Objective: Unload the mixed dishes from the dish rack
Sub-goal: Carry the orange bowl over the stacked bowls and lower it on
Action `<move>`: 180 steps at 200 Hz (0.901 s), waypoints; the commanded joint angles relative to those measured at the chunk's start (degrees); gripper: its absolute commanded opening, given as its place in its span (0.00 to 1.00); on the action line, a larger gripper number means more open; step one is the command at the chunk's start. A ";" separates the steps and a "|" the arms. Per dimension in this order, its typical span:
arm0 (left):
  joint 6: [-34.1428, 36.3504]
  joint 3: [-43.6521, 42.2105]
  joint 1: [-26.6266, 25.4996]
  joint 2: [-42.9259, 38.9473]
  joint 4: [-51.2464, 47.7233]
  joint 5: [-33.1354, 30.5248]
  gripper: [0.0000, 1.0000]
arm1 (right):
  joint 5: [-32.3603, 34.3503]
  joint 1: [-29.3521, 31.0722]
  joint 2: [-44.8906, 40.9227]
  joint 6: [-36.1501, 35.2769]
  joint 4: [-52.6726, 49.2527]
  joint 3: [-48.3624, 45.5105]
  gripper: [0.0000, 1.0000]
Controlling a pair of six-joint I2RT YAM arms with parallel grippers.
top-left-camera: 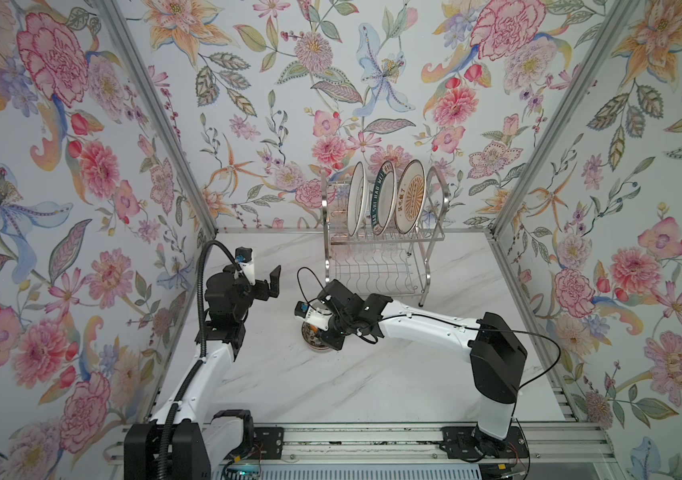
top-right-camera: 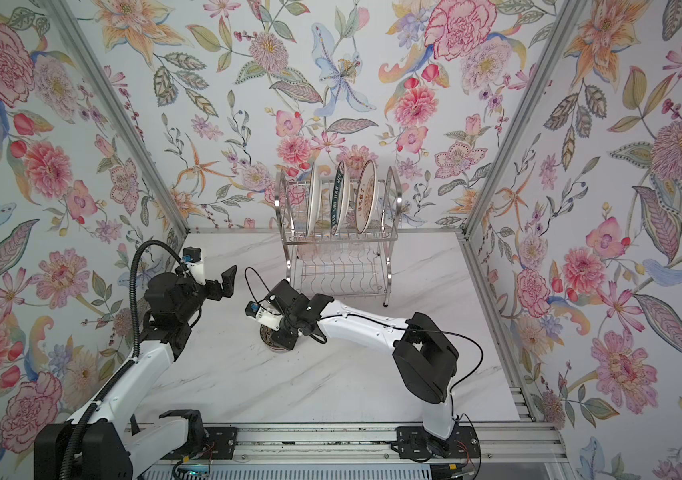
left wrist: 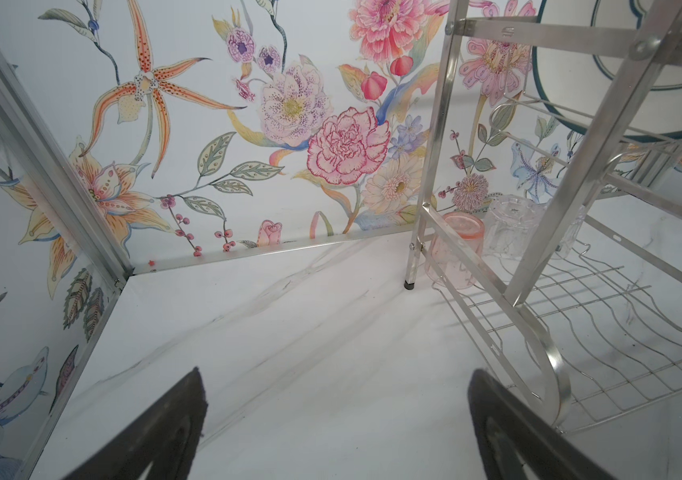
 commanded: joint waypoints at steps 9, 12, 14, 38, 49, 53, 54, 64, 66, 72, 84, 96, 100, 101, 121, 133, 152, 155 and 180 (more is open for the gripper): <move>-0.25 -1.08 0.59 -0.25 0.60 -1.25 0.99 | 3.34 1.25 3.12 -1.04 -7.32 5.49 0.00; -0.13 -1.17 0.60 -0.29 0.60 -1.33 0.99 | 3.54 1.30 3.42 -1.06 -7.71 5.84 0.00; -0.15 -1.20 0.60 -0.33 0.60 -1.34 1.00 | 3.61 1.42 3.55 -1.06 -7.99 6.09 0.00; 0.24 -1.22 0.56 -0.69 0.26 -1.23 0.99 | 4.09 1.72 4.47 -1.06 -8.92 6.84 0.00; 0.23 -1.31 0.60 -0.86 0.29 -1.25 0.99 | 4.14 1.74 4.69 -0.82 -9.02 7.08 0.02; 0.22 -1.31 0.60 -0.87 0.27 -1.25 0.99 | 4.09 1.82 4.80 -0.71 -9.20 7.22 0.03; 0.21 -1.31 0.60 -0.87 0.26 -1.25 0.99 | 4.13 1.79 4.81 -0.71 -9.18 7.25 0.03; 0.19 -1.23 0.78 -1.04 0.20 -1.17 0.99 | 4.33 1.76 5.08 -0.49 -9.43 7.46 0.06; 0.19 -1.22 0.58 -1.02 0.19 -1.14 0.99 | 4.32 1.76 5.09 -0.45 -9.43 7.46 0.07; 0.27 -1.14 0.56 -1.04 0.07 -0.77 0.99 | 4.44 1.86 5.09 -0.44 -9.39 7.46 0.09; 0.45 -0.97 0.60 -1.01 0.19 0.16 0.99 | 4.76 1.94 5.24 -0.38 -9.42 7.41 0.13; 0.24 -0.96 0.59 -1.07 0.59 0.50 1.00 | 4.59 1.94 5.28 -0.18 -9.43 7.38 0.16; 0.19 -0.96 0.60 -1.04 0.68 0.46 0.99 | 4.46 2.01 5.22 -0.18 -9.43 7.37 0.18; 0.19 -0.96 0.60 -1.09 0.68 0.48 0.99 | 4.40 2.06 5.25 -0.18 -9.43 7.37 0.18; 0.45 -0.96 0.60 -1.43 0.51 0.33 0.99 | 4.08 2.07 5.09 -0.09 -9.43 7.20 0.22; 0.80 -0.96 0.58 -1.56 0.22 0.24 0.99 | 4.20 2.12 5.09 -0.09 -9.40 7.11 0.25; 1.07 -0.87 0.60 -1.64 -0.20 -0.13 0.99 | 4.01 2.20 5.00 0.26 -9.35 7.19 0.27; 1.07 -0.87 0.60 -1.61 -0.20 -0.16 0.99 | 3.93 2.21 4.93 0.30 -9.35 7.19 0.28; 1.07 -0.78 0.60 -1.79 -0.11 0.23 0.99 | 3.30 2.20 4.32 0.78 -9.14 6.89 0.32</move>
